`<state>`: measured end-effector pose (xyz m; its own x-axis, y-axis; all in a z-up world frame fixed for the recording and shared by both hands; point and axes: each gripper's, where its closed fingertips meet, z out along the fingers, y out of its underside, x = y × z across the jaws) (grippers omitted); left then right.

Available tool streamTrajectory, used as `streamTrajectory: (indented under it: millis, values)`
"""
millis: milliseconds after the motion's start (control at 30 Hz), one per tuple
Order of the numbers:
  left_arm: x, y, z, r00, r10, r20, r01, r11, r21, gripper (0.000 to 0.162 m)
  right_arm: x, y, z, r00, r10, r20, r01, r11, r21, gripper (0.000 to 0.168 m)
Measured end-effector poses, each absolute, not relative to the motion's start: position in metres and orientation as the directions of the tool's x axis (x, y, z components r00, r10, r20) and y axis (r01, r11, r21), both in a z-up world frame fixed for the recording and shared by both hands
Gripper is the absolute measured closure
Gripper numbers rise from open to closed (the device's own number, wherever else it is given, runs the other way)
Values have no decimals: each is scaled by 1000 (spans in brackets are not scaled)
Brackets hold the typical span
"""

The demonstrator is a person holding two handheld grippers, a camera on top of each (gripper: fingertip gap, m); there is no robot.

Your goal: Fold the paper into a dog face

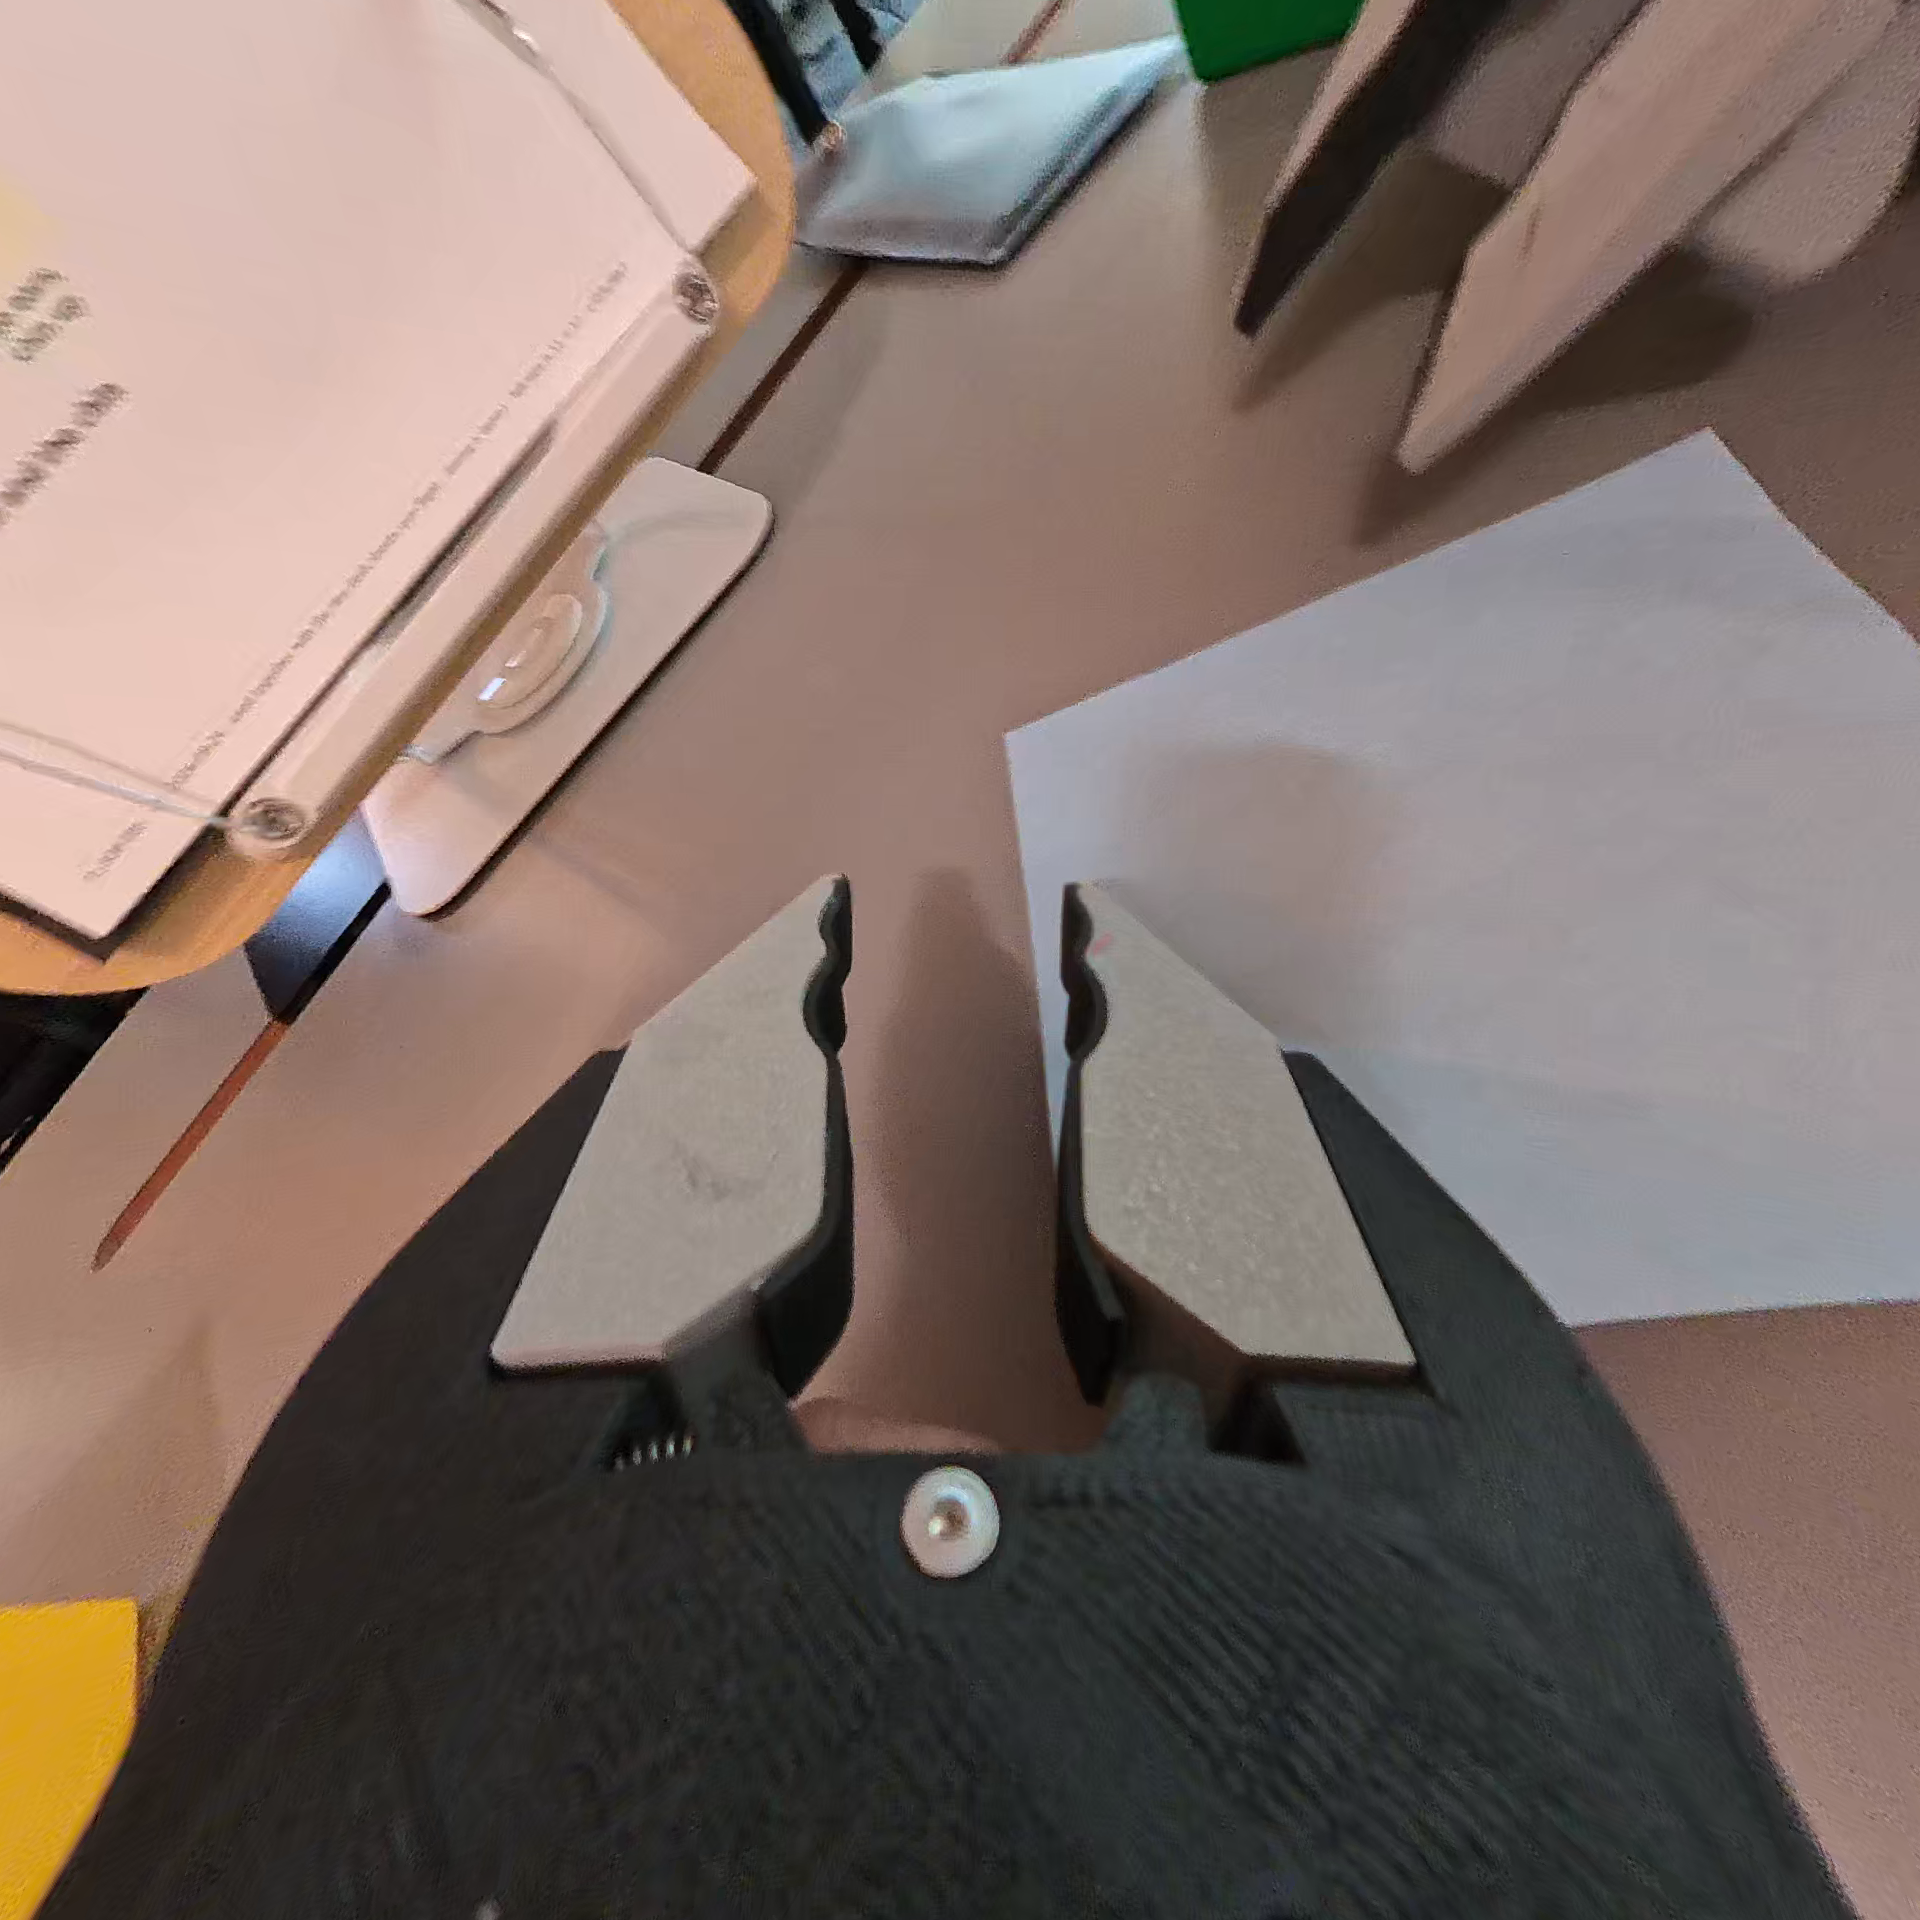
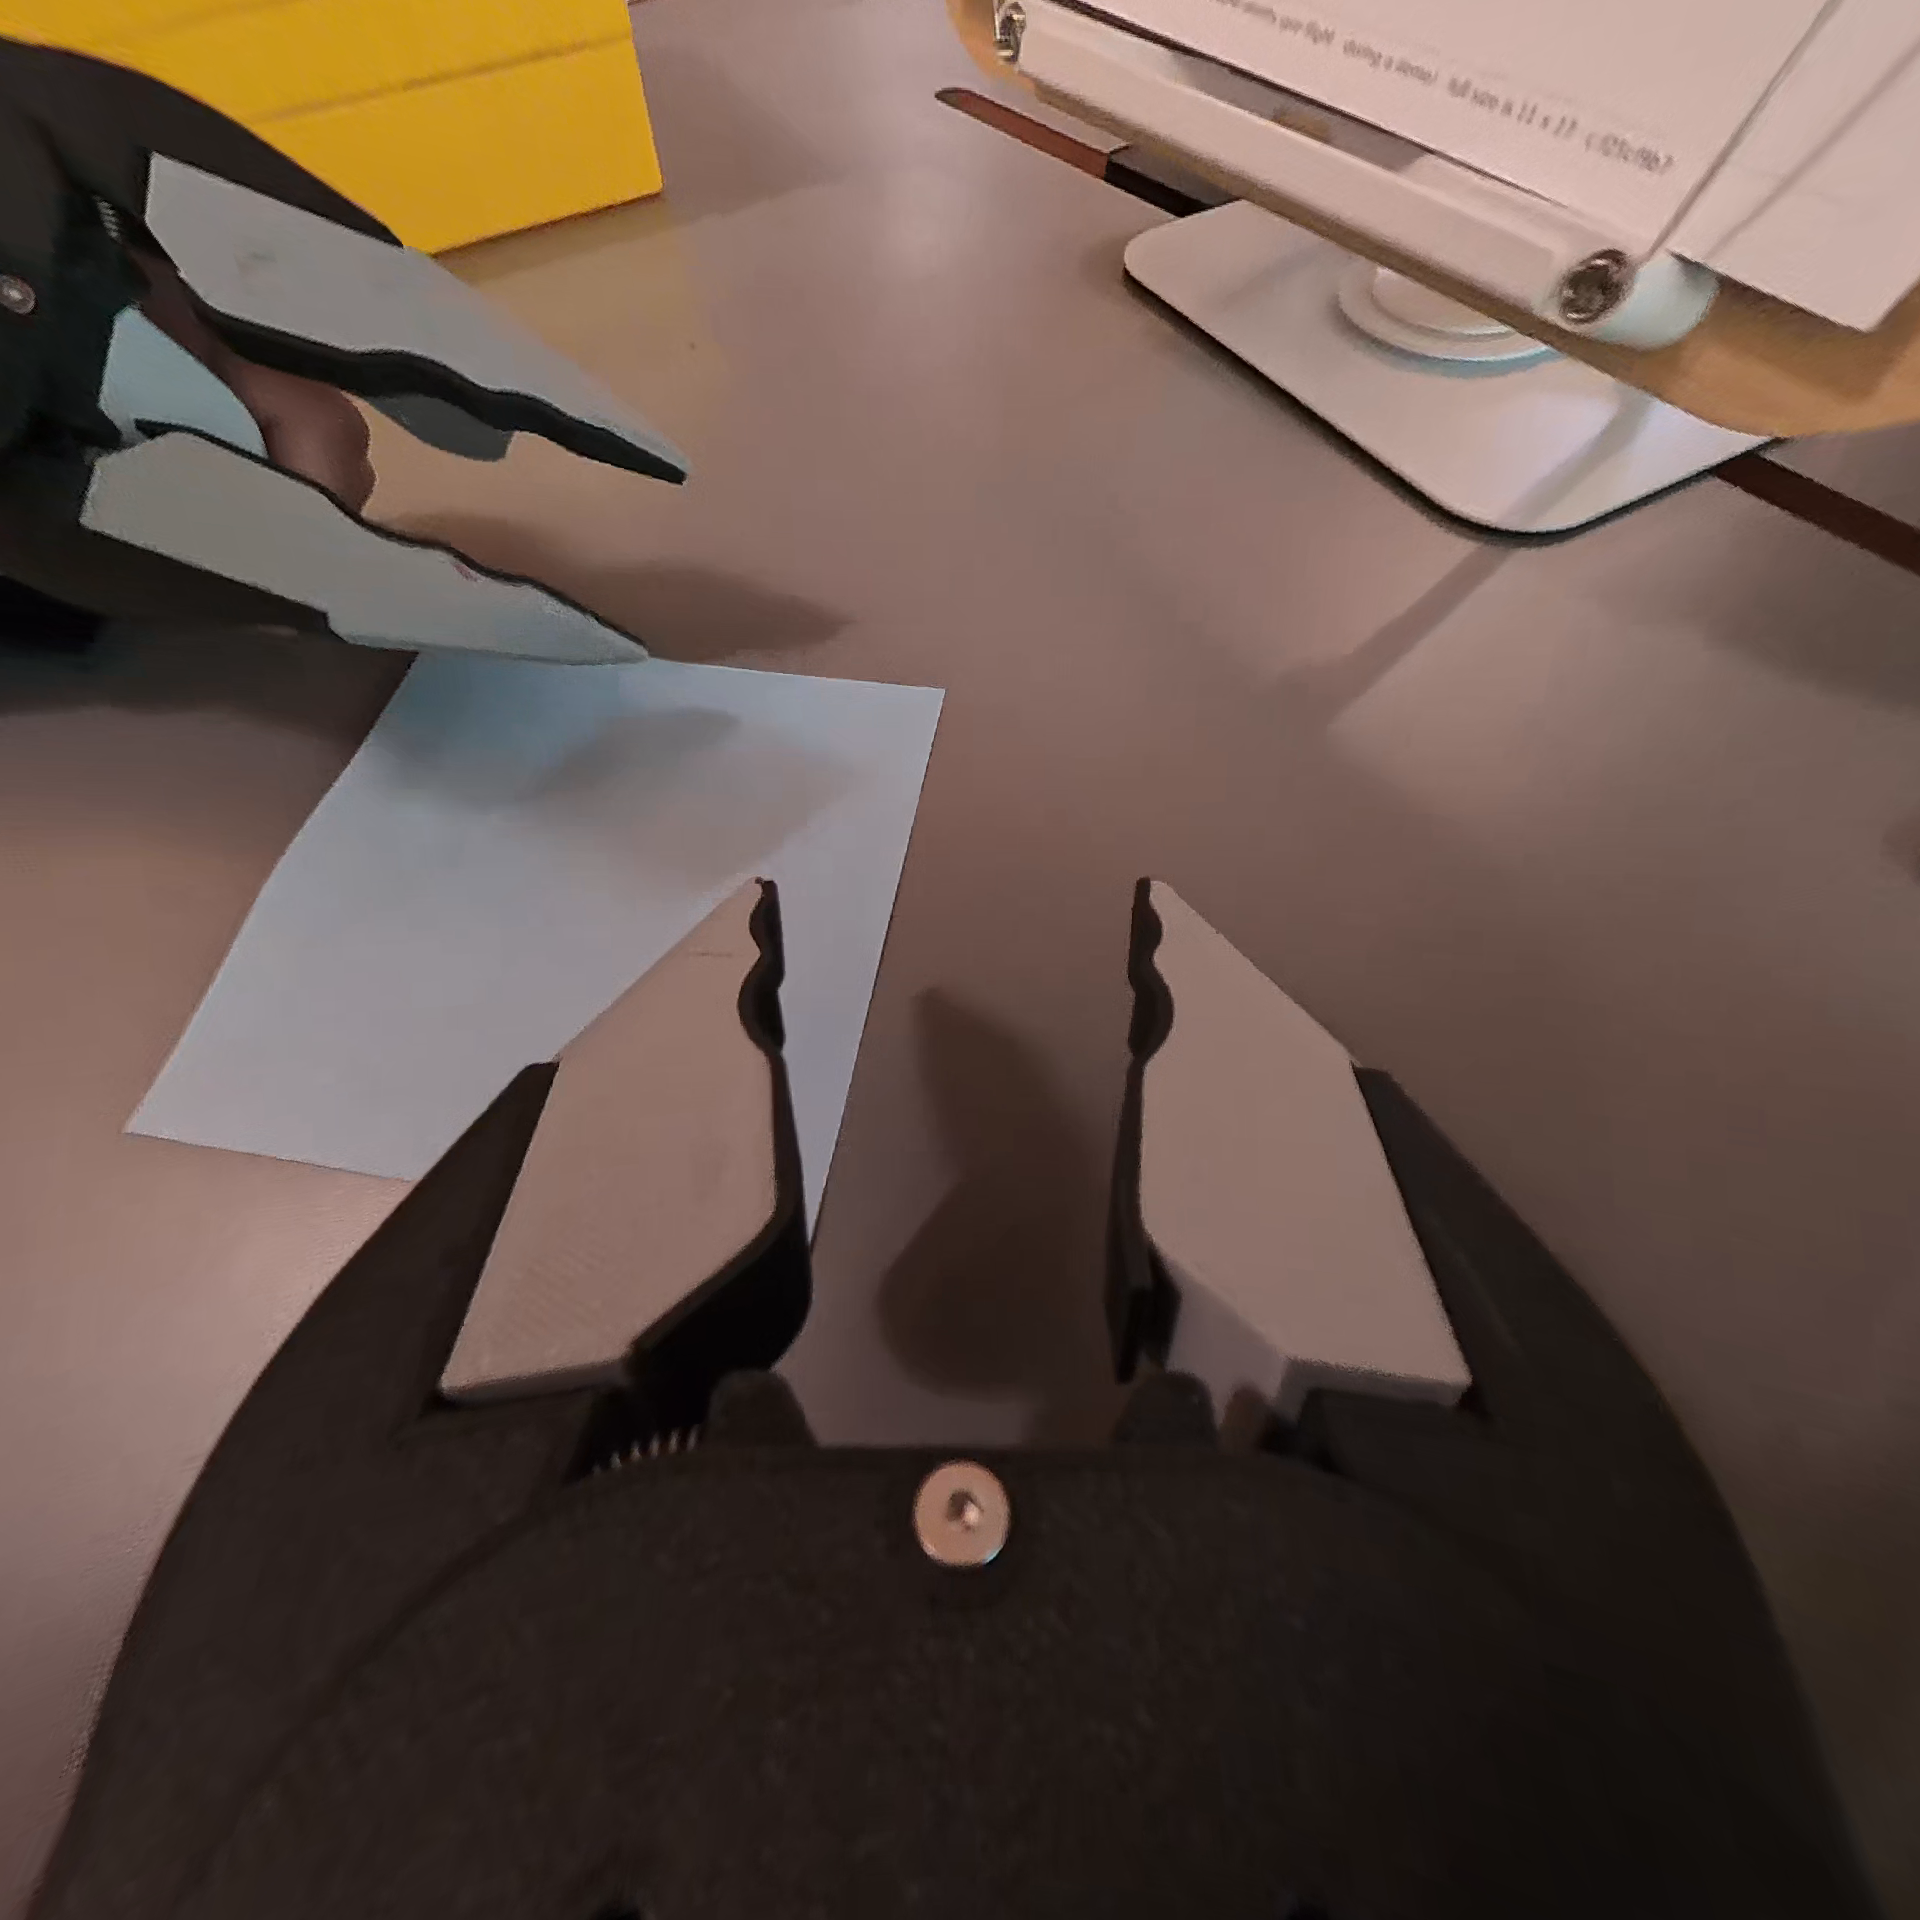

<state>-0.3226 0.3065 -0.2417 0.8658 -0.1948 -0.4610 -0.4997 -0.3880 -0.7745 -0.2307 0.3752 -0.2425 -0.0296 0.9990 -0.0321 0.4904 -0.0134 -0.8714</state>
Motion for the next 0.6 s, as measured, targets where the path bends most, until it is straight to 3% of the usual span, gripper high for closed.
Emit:
streamTrajectory:
  millis: [133, 233, 367, 600]
  values:
    - [-324, 308, -227, 927, -133, -351, -375, -355, -856, 129, -232, 372, -245, -50, 997, -55, 501, -23, -865, 103]
    - [-324, 310, -231, 951, -132, -281, -310, -391, -867, 118, -225, 368, -234, -35, 995, -92, 440, -68, -895, 103]
    - [-323, 310, -231, 946, -126, -298, -323, -388, -863, 110, -217, 369, -227, -8, 995, -97, 403, -85, -911, 102]
    - [-314, 307, -221, 950, -96, -296, -311, -332, -891, 114, -213, 381, -227, 61, 998, 33, 410, 5, -912, 100]
